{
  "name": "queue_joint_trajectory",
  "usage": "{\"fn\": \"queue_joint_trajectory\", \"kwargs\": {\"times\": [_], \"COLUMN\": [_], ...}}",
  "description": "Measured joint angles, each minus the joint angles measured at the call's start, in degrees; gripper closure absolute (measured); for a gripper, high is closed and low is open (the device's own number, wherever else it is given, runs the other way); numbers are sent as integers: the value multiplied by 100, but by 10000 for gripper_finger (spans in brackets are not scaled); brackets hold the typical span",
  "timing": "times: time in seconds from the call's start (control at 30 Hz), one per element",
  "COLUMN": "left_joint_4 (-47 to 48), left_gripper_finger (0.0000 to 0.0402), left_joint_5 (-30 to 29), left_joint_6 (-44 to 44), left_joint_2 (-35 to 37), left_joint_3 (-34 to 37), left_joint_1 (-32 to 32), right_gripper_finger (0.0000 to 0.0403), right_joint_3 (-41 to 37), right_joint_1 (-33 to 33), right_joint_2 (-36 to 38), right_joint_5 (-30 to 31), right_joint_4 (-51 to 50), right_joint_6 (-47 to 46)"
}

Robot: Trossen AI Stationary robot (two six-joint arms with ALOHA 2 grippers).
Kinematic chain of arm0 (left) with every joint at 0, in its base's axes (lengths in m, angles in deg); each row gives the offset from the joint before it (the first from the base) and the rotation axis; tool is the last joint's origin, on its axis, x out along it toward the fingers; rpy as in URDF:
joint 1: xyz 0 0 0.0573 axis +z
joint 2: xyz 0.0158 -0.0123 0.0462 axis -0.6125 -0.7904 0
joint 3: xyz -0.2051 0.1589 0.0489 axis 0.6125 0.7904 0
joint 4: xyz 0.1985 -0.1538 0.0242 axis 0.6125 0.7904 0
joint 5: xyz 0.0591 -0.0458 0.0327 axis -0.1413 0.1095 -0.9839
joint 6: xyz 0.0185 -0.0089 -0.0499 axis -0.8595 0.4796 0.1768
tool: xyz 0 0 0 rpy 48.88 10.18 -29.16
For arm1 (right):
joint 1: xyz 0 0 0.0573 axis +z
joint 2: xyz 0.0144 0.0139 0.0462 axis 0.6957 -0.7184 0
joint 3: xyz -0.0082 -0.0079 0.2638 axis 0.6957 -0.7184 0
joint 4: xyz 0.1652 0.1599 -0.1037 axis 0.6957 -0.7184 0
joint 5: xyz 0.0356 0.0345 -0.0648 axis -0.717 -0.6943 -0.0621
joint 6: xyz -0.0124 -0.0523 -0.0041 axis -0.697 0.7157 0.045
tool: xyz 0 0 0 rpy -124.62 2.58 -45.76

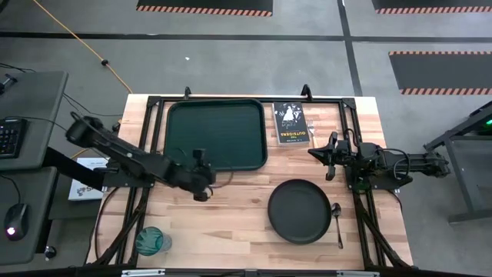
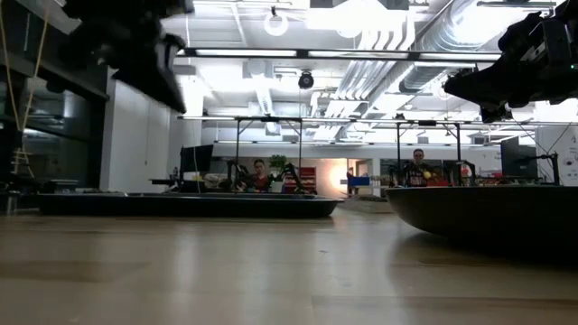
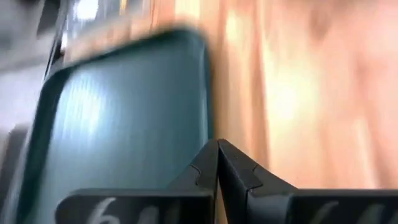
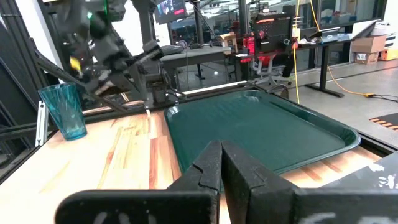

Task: Pick and place plate/cup/fork/spoon on tray
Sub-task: Put the blue cup on the dark green tray

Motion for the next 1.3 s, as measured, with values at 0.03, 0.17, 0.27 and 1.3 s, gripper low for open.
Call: {"fn": "queue_joint_trajectory", "kwargs": {"times": [0.03,0.17,0.27,1.3], "left_joint_4": [-616,-3057,-4585,-5115], "left_gripper_finger": [402,402,401,359], "left_joint_5": [171,1288,2206,3324], "left_joint_6": [-183,-895,-1144,-1121], "left_joint_2": [206,826,1006,1240], "left_joint_3": [264,1314,1935,2173], "left_joint_1": [64,552,1161,2194], "right_gripper_finger": [402,402,402,372], "right_joint_3": [0,0,0,0], "right_joint_1": [0,-1,-1,-1], "right_joint_2": [5,3,3,-1390], "right_joint_5": [-2,-2,3,1413], "right_joint_4": [0,0,1,3394], "right_joint_6": [-1,-1,21,-456]}}
